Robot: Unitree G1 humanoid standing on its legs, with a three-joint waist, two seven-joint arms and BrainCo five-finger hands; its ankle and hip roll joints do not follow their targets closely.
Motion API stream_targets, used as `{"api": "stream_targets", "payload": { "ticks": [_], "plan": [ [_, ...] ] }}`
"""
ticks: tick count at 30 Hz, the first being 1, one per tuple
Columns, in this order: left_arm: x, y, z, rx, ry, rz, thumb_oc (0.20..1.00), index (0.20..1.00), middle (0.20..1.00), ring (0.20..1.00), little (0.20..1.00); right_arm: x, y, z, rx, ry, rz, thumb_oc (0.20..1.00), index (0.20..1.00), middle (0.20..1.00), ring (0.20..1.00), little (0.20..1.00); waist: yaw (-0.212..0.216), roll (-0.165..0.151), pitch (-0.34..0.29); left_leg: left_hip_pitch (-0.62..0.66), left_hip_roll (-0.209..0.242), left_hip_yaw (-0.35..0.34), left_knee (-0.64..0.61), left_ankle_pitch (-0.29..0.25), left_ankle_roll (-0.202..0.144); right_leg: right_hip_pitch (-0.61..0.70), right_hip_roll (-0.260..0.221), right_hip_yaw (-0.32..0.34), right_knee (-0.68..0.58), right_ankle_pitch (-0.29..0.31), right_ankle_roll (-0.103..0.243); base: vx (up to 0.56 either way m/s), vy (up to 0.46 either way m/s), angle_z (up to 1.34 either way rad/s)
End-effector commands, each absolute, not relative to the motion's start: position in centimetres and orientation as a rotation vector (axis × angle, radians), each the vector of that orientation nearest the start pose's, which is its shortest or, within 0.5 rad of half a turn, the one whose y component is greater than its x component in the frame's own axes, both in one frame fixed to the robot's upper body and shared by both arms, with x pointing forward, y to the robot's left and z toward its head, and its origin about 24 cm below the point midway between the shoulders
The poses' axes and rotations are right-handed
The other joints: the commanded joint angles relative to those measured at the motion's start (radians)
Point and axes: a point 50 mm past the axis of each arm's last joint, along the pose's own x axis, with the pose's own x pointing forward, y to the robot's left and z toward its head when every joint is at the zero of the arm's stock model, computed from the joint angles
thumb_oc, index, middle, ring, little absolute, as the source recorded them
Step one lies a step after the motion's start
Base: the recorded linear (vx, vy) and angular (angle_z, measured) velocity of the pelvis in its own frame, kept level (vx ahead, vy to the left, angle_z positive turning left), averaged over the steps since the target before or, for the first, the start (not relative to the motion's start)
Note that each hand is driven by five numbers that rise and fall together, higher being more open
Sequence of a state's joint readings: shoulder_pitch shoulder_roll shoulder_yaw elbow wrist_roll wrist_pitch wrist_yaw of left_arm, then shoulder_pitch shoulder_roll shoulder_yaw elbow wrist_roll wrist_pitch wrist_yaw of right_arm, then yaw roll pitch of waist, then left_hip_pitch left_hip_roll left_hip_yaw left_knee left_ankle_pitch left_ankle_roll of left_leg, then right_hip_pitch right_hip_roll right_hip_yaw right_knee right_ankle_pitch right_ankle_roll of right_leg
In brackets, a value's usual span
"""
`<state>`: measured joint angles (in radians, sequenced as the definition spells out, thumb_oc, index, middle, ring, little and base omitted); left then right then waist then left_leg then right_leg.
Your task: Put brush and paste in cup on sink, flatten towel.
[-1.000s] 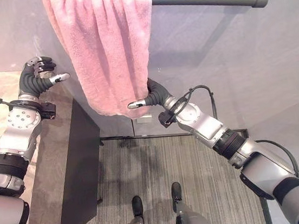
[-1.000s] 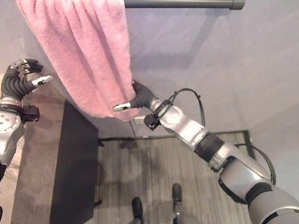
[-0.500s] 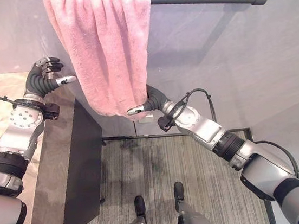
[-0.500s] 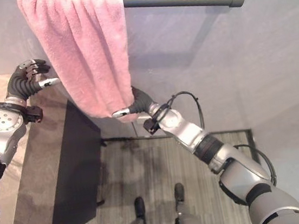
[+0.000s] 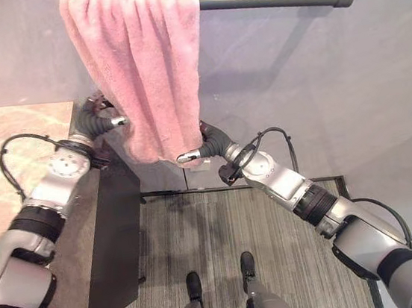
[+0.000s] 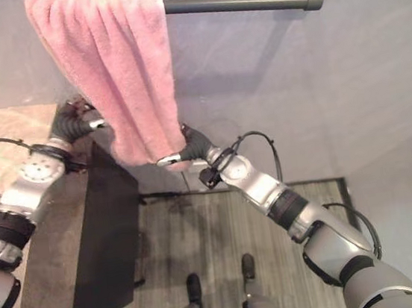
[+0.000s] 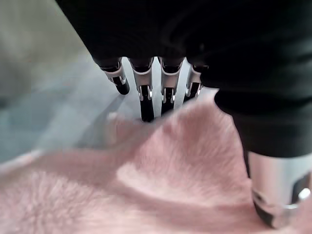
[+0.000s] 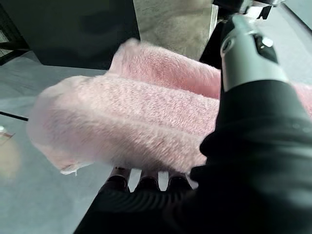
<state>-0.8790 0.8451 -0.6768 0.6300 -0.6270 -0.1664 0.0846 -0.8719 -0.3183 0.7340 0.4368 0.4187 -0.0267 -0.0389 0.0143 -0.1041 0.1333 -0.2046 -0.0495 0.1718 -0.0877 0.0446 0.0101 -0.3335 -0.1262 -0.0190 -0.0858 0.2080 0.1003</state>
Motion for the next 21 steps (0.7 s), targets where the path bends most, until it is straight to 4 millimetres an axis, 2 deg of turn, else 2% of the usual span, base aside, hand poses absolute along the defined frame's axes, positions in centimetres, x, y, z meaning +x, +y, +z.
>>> {"api": "stream_targets", "payload": {
  "ticks": [1,2,3,4,5,6,7,8,14,15,20,21],
  "plan": [
    [39.1,16.4,27.6,0.443,-0.493,-0.250,1.000,1.000,1.000,1.000,1.000,34.7,-1.2,19.3,-0.320,-0.393,0.698,1.000,1.000,1.000,1.000,1.000,-0.079,0.085,0.044,0.025,0.025,-0.007,0.052,-0.043,-0.031,0.087,-0.020,0.028,0.009,-0.049,0.091,0.02,-0.020,-0.06],
    [39.1,16.4,27.6,0.439,-0.492,-0.249,0.645,0.645,0.645,0.645,0.645,34.6,-1.1,19.3,-0.320,-0.392,0.701,1.000,1.000,1.000,1.000,1.000,-0.079,0.086,0.044,0.024,0.025,-0.008,0.051,-0.042,-0.031,0.087,-0.019,0.029,0.009,-0.050,0.090,0.02,-0.016,-0.06],
    [39.1,16.4,27.6,0.439,-0.493,-0.249,0.489,0.489,0.489,0.489,0.489,34.6,-1.1,19.3,-0.320,-0.392,0.701,1.000,1.000,1.000,1.000,1.000,-0.079,0.086,0.044,0.024,0.025,-0.008,0.051,-0.042,-0.031,0.087,-0.019,0.029,0.009,-0.050,0.090,0.01,-0.014,-0.04],
    [39.2,16.4,27.5,0.427,-0.491,-0.245,0.282,0.282,0.282,0.282,0.282,34.6,-1.1,19.2,-0.317,-0.390,0.704,1.000,1.000,1.000,1.000,1.000,-0.079,0.087,0.045,0.022,0.026,-0.012,0.051,-0.041,-0.033,0.085,-0.019,0.028,0.009,-0.051,0.089,0.00,0.000,0.00],
    [39.2,16.4,27.5,0.427,-0.491,-0.245,0.200,0.200,0.200,0.200,0.200,34.6,-1.1,19.2,-0.317,-0.390,0.704,0.956,0.956,0.956,0.956,0.956,-0.079,0.087,0.045,0.022,0.026,-0.012,0.051,-0.041,-0.033,0.085,-0.019,0.028,0.009,-0.051,0.089,0.00,0.000,0.00],
    [39.2,16.4,27.5,0.427,-0.491,-0.245,0.200,0.200,0.200,0.200,0.200,34.6,-1.1,19.2,-0.317,-0.390,0.704,0.956,0.956,0.956,0.956,0.956,-0.079,0.087,0.045,0.022,0.026,-0.012,0.051,-0.041,-0.033,0.085,-0.019,0.028,0.009,-0.051,0.089,0.00,0.000,0.00],
    [39.1,16.5,27.4,0.410,-0.494,-0.236,0.200,0.200,0.200,0.200,0.200,34.6,-1.2,19.3,-0.307,-0.391,0.700,0.376,0.376,0.376,0.376,0.376,-0.077,0.088,0.045,0.020,0.028,-0.017,0.051,-0.038,-0.033,0.084,-0.016,0.028,0.010,-0.057,0.086,0.01,-0.019,-0.03],
    [39.1,16.6,27.3,0.410,-0.496,-0.236,0.200,0.200,0.200,0.200,0.200,34.6,-1.3,19.3,-0.304,-0.391,0.699,0.200,0.200,0.200,0.200,0.200,-0.077,0.087,0.046,0.020,0.029,-0.018,0.051,-0.039,-0.034,0.085,-0.015,0.029,0.011,-0.059,0.085,0.01,-0.019,-0.04],
    [38.6,17.6,26.2,0.403,-0.488,-0.215,0.200,0.200,0.200,0.200,0.200,34.6,-1.9,18.8,-0.278,-0.377,0.684,0.200,0.200,0.200,0.200,0.200,-0.070,0.086,0.042,0.030,0.033,-0.031,0.059,-0.046,-0.033,0.102,-0.010,0.026,0.021,-0.080,0.078,0.02,-0.021,-0.04],
    [38.1,18.6,25.6,0.398,-0.486,-0.196,0.200,0.200,0.200,0.200,0.200,34.5,-2.2,18.5,-0.266,-0.372,0.674,0.200,0.200,0.200,0.200,0.200,-0.062,0.086,0.039,0.039,0.034,-0.035,0.061,-0.050,-0.033,0.114,-0.008,0.025,0.026,-0.091,0.074,0.03,-0.025,-0.01],
    [37.0,20.5,24.2,0.375,-0.470,-0.164,0.200,0.200,0.200,0.200,0.200,34.3,-2.8,17.8,-0.250,-0.358,0.663,0.200,0.200,0.200,0.200,0.200,-0.048,0.087,0.025,0.067,0.036,-0.044,0.060,-0.056,-0.034,0.146,-0.006,0.015,0.027,-0.106,0.068,0.03,-0.013,0.00],
    [36.4,21.7,23.4,0.375,-0.453,-0.141,0.200,0.200,0.200,0.200,0.200,34.4,-3.2,17.6,-0.250,-0.350,0.650,0.200,0.200,0.200,0.200,0.200,-0.037,0.086,0.019,0.079,0.038,-0.050,0.057,-0.057,-0.036,0.160,-0.005,0.009,0.027,-0.114,0.065,0.00,0.000,0.00]
  ]
}}
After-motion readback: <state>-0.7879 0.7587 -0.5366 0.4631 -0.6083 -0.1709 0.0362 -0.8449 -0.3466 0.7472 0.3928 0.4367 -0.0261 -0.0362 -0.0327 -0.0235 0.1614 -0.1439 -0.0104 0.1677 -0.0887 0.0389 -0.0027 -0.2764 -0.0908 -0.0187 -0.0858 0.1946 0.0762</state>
